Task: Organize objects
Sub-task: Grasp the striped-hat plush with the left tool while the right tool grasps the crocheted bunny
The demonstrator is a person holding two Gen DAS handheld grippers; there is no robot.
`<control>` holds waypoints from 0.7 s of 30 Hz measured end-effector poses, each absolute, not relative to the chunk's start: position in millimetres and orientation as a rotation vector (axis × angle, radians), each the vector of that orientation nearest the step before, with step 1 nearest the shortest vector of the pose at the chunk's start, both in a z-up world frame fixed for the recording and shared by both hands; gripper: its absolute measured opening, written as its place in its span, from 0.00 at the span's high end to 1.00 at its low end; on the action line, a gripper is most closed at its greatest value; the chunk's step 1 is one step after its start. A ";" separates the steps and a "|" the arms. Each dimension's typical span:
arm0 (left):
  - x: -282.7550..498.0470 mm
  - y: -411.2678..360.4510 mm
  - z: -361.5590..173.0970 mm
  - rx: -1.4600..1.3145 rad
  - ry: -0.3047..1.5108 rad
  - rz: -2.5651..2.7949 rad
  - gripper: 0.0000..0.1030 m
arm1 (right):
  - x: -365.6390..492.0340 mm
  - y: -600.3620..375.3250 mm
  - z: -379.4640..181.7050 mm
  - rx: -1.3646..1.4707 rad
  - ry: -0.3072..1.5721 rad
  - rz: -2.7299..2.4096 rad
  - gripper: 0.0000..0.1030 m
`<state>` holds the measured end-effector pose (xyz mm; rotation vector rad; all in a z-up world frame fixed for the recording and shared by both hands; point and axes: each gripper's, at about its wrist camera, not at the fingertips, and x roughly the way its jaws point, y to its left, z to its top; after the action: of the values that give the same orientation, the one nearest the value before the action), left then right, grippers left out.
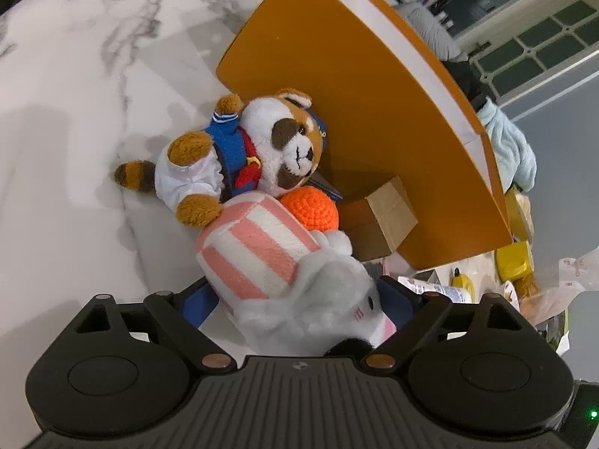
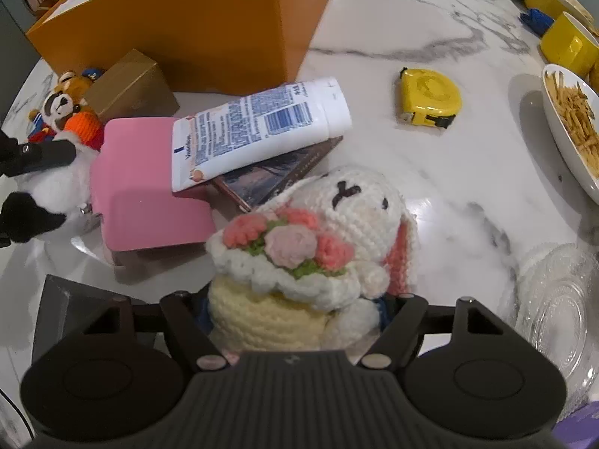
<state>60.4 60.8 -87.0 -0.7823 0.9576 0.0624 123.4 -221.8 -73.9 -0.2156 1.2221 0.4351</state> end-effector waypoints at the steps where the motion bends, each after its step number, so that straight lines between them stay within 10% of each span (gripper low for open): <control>1: 61.0 58.9 -86.6 -0.756 0.957 0.054 0.00 | 122.9 -222.2 -73.9 -0.218 1.219 0.440 0.27; 21: 45.4 54.2 -47.6 -0.533 0.948 -0.085 0.07 | 115.4 -225.5 -50.8 -0.185 1.151 0.511 0.31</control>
<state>45.4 54.2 -47.6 -0.5332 0.9481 -0.0848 115.4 -225.5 -50.8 -0.1849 1.1508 0.5113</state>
